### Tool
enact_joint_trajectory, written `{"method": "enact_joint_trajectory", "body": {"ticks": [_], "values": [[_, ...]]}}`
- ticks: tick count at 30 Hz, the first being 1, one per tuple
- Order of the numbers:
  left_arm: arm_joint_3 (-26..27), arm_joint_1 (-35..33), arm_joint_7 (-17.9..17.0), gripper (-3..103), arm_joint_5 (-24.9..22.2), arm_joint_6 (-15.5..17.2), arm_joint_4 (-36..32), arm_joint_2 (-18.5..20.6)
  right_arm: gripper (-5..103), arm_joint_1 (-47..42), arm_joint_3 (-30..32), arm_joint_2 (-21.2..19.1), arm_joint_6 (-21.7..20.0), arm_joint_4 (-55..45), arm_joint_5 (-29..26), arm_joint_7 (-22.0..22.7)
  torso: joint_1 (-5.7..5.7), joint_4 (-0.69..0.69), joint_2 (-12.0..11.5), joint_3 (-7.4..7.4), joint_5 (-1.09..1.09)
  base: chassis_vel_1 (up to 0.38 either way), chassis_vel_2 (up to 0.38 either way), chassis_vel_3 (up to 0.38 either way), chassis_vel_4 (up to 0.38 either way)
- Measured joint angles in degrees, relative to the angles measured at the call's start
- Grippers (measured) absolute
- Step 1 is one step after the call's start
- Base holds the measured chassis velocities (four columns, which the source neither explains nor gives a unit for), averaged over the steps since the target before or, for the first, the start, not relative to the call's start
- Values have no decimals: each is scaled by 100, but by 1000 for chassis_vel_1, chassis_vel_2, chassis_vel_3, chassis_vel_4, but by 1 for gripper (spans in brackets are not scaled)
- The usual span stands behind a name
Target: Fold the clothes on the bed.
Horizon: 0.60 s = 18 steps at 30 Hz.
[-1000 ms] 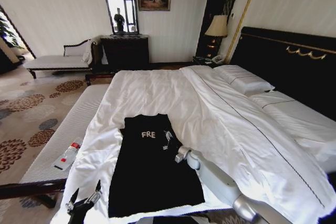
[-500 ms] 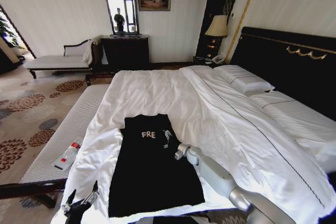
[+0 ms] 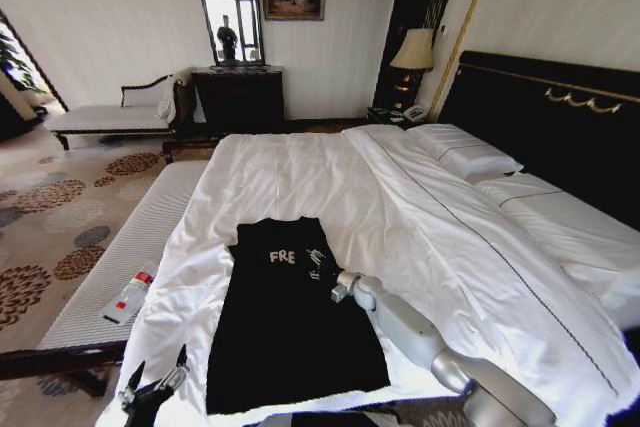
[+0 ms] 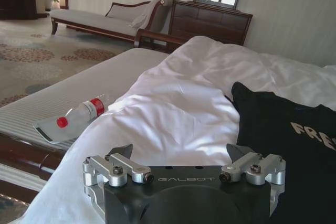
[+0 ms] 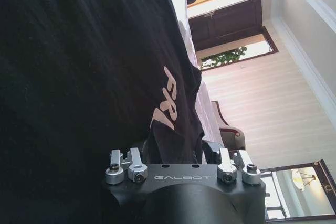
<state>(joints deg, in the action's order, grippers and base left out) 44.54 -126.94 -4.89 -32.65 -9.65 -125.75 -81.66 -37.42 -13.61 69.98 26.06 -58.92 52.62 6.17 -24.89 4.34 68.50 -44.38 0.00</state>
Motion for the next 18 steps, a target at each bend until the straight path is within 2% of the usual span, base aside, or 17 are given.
{"method": "enact_joint_trajectory", "body": {"ticks": [2,4,8,11,14,18], "values": [[6,-2,1,100,-11,0,0,1,50,20,-16,8,1,37,27,9,0,0,0,0,0,0,0,0,0],[16,-4,2,100,-21,0,-1,1,50,27,-23,12,3,50,42,11,0,0,0,0,0,0,0,0,0],[54,-16,11,100,-73,0,-2,12,28,36,-55,24,21,71,62,14,0,0,0,0,0,0,0,0,0],[58,-20,13,100,-87,0,1,15,23,39,-66,25,27,84,58,15,0,0,0,0,0,0,0,0,0],[58,-22,14,100,-94,0,11,17,7,54,-81,25,30,118,32,22,0,0,0,0,0,0,0,0,0],[59,-23,15,100,-99,-1,11,18,1,68,-87,22,31,146,11,26,0,0,0,0,0,0,0,0,0]]}}
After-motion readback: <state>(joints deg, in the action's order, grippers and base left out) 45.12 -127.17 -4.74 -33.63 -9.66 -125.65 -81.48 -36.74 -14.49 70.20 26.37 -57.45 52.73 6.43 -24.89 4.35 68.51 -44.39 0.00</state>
